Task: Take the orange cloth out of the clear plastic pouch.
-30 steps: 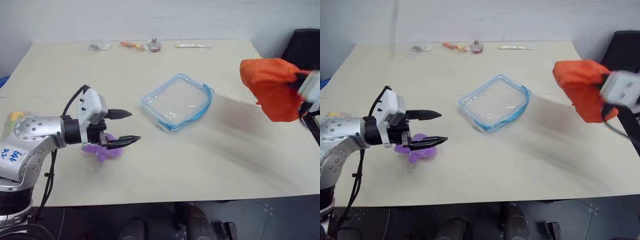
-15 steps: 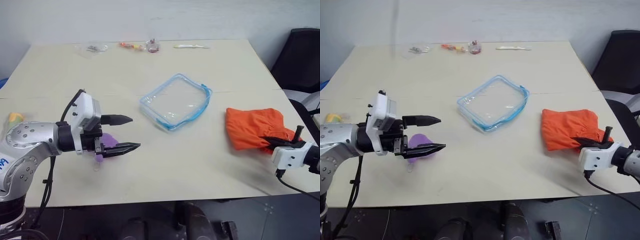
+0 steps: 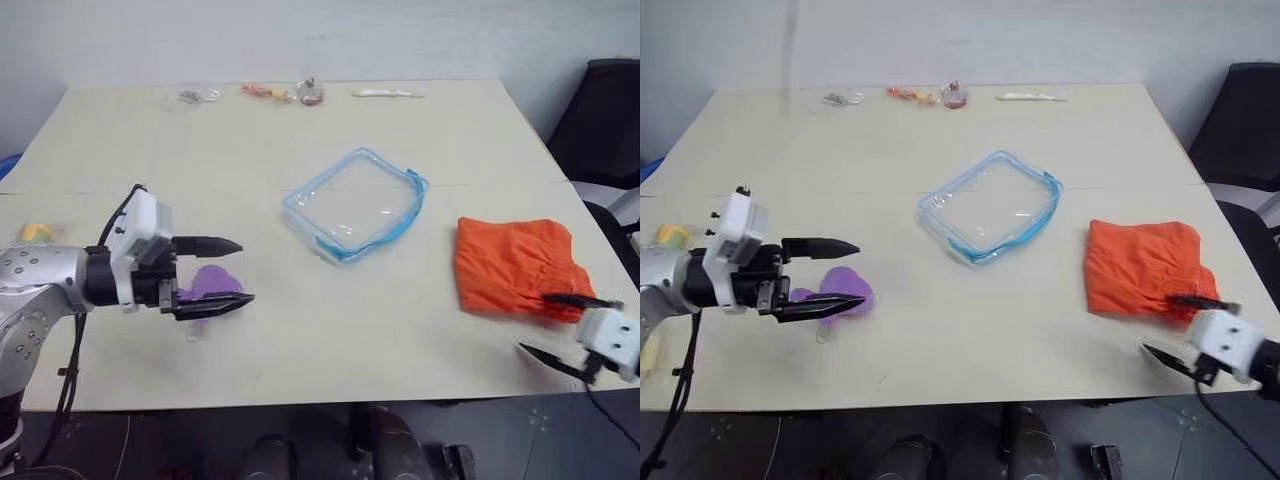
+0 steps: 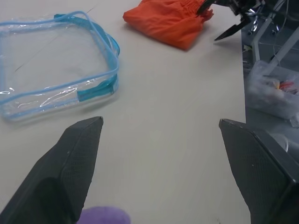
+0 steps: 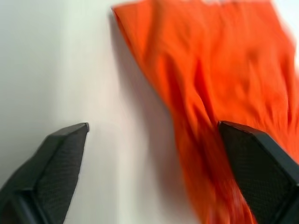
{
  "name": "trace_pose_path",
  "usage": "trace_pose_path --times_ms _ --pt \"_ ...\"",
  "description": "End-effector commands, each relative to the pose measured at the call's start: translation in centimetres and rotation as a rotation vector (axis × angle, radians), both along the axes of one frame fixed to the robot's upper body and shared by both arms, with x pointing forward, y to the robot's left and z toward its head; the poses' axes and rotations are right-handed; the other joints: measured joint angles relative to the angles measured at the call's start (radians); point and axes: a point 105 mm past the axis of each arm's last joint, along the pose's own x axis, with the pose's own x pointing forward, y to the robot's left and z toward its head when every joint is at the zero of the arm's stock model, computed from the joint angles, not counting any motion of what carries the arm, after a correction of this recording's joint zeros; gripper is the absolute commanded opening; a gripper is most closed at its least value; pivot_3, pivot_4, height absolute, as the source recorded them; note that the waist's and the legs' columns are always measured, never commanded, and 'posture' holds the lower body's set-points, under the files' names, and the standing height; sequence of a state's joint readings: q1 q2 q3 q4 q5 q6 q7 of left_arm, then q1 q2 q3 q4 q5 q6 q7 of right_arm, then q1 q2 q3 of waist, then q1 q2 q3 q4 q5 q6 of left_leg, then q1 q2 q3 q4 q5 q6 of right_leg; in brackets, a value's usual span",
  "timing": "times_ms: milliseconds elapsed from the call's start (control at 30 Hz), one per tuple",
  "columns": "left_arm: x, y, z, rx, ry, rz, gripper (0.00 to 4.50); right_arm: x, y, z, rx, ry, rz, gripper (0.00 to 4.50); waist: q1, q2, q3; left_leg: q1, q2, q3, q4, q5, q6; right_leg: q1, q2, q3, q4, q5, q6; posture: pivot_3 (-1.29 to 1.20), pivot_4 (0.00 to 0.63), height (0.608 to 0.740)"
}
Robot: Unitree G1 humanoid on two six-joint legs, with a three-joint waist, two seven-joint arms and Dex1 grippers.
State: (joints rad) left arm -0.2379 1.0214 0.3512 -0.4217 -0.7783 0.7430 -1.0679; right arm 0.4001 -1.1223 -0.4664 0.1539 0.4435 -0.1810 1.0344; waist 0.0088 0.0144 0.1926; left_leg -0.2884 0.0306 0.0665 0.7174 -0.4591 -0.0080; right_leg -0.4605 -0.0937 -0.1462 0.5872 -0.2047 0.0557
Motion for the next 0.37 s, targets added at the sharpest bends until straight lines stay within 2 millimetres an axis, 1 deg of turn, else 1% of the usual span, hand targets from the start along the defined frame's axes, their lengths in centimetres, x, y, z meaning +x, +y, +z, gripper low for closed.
trace_pose_path --times_ms 33,67,133,167,200,233,300,367 --pt "-0.6 2.0 1.3 0.035 -0.049 0.008 4.21 -2.0 -4.4 3.8 0.163 0.084 -0.197 4.48 0.000 0.000 0.000 0.000 0.000 0.000 0.000 0.000 0.000 0.000 0.001 -0.001 -0.001 0.000 0.000 0.00 0.150 0.740" --pt "-0.6 2.3 1.4 0.039 -0.049 0.008 4.21 -2.5 -5.2 4.4 0.193 0.082 -0.224 4.48 -0.001 0.000 0.000 0.001 0.000 0.001 -0.001 0.000 0.001 0.000 0.001 -0.002 -0.003 0.000 0.000 0.00 0.150 0.740" --pt "-0.4 2.8 1.6 0.042 -0.060 0.022 4.21 -2.7 -6.7 6.2 0.271 0.041 -0.296 4.48 -0.004 0.000 0.000 0.001 0.000 0.001 -0.001 -0.001 0.001 0.000 0.001 -0.005 -0.004 0.000 0.000 0.00 0.150 0.740" --pt "-0.3 3.0 1.7 0.042 -0.069 0.030 4.21 -2.8 -7.1 6.9 0.312 0.023 -0.309 4.48 -0.007 0.000 0.000 0.002 0.000 0.002 -0.002 -0.001 0.001 0.000 0.001 -0.005 -0.003 0.000 0.000 0.00 0.150 0.740" --pt "-0.1 3.1 1.9 0.039 -0.075 0.037 4.21 -3.1 -7.3 7.2 0.350 0.032 -0.320 4.48 -0.008 0.000 0.000 0.002 0.000 0.002 -0.002 -0.001 0.001 0.000 0.001 -0.005 -0.003 0.000 0.000 0.00 0.150 0.740" --pt "0.0 3.1 2.0 0.036 -0.082 0.040 4.21 -3.4 -7.3 7.2 0.370 0.050 -0.318 4.48 -0.009 0.000 0.000 0.002 0.000 0.002 -0.002 -0.001 0.001 0.000 0.001 -0.005 -0.002 0.000 0.000 0.00 0.150 0.740" --pt "0.3 3.1 2.2 0.033 -0.097 0.049 4.21 -3.8 -7.4 6.3 0.345 0.091 -0.315 4.48 -0.008 0.000 0.000 0.002 0.000 0.002 -0.003 -0.001 0.001 0.000 0.001 -0.005 0.001 0.000 -0.001 0.00 0.150 0.740" --pt "0.5 3.0 2.3 0.040 -0.115 0.051 4.21 -3.8 -7.3 5.8 0.327 0.103 -0.308 4.48 -0.008 0.000 0.000 0.002 0.000 0.003 -0.002 -0.001 0.001 0.000 0.001 -0.005 0.001 0.000 0.000 0.00 0.150 0.740"
